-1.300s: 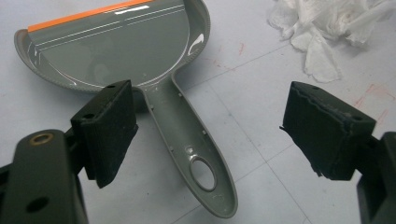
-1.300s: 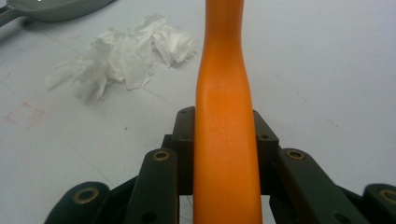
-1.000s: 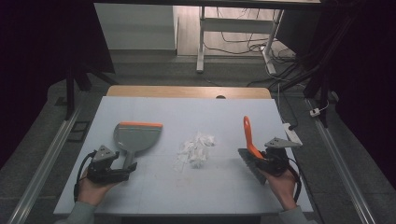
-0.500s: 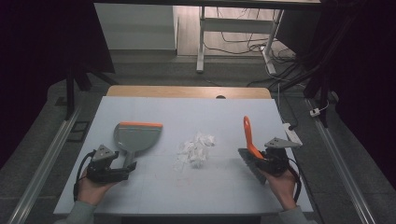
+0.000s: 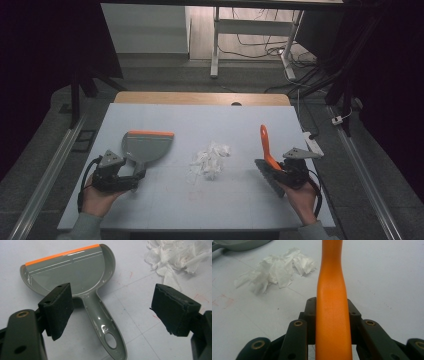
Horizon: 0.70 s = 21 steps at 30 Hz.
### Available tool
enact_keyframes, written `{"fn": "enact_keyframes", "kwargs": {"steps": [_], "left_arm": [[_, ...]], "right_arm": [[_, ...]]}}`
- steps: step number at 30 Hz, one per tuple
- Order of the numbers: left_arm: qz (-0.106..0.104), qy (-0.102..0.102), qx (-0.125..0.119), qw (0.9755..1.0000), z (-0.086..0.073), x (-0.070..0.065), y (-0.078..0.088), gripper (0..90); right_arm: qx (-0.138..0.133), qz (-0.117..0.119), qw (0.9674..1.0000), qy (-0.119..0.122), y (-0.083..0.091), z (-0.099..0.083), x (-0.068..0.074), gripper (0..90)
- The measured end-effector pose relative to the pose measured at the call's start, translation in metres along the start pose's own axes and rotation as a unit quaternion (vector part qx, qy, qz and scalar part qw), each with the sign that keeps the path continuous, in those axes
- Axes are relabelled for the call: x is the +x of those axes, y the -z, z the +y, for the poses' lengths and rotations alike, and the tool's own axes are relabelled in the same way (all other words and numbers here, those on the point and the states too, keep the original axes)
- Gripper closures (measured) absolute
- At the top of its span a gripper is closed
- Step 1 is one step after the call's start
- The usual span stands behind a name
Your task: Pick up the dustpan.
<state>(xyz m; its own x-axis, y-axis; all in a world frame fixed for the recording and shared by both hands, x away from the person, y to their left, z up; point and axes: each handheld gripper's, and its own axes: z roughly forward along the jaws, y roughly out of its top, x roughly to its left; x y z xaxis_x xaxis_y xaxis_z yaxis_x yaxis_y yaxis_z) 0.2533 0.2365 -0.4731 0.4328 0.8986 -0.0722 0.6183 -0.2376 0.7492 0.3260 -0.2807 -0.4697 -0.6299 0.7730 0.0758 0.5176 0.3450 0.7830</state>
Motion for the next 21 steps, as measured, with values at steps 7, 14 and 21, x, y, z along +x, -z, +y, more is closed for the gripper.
{"fn": "enact_keyframes", "kwargs": {"steps": [7, 14, 21], "left_arm": [[0.02, 0.02, 0.021, 0.9994, 0.008, 0.002, -0.001, 18.9], [0.047, 0.049, 0.037, 0.997, 0.013, 0.01, -0.007, 19.3], [0.057, 0.049, 0.071, 0.9946, 0.017, 0.008, -0.024, 19.0]], "right_arm": [[-0.001, 0.0, 1.0, -0.001, 0.0, 0.001, 0.001, 70.4], [-0.005, 0.0, 1.0, 0.0, 0.001, 0.001, 0.0, 70.4], [-0.003, 0.002, 1.0, -0.004, 0.001, -0.001, -0.002, 70.4]]}}
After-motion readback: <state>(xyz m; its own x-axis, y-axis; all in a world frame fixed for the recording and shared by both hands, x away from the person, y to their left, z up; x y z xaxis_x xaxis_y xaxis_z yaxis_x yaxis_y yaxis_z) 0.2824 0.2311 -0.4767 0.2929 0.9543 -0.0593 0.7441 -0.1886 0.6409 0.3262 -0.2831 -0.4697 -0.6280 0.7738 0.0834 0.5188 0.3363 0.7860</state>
